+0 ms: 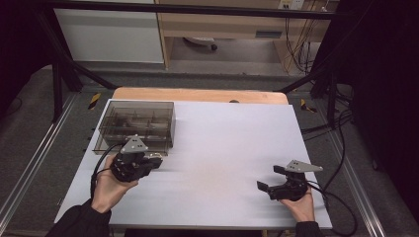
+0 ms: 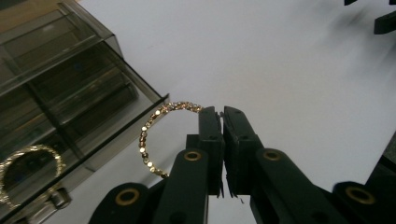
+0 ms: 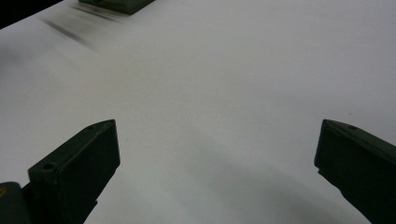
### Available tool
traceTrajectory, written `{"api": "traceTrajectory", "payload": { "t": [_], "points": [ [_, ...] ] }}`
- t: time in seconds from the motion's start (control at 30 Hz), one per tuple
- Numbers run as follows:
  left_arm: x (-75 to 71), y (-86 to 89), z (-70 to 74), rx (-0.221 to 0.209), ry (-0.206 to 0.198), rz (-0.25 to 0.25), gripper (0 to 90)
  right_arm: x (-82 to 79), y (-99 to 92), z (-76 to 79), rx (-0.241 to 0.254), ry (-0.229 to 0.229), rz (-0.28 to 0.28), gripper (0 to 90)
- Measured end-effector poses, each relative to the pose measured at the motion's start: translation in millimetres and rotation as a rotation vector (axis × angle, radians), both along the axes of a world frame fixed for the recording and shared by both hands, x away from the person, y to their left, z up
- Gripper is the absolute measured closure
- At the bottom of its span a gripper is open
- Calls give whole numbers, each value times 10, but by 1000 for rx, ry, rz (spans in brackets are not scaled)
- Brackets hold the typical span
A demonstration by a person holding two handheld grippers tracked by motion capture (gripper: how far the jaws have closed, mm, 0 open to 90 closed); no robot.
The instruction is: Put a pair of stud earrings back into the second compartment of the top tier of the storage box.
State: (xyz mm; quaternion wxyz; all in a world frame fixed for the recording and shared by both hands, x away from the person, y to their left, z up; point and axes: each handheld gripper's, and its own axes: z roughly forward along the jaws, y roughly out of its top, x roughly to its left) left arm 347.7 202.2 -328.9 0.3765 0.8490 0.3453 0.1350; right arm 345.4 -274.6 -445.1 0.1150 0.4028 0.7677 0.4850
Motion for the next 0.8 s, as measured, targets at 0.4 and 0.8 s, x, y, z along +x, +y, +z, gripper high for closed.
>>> {"api": "traceTrajectory", "payload": {
  "t": [0.4,0.8],
  "points": [
    [254,348,28,0,-9,122,858,1,-1,0,0,0,1,5],
    [611,610,-240,32,16,257,857,3,0,-3,-2,1,2,5]
  ]
}}
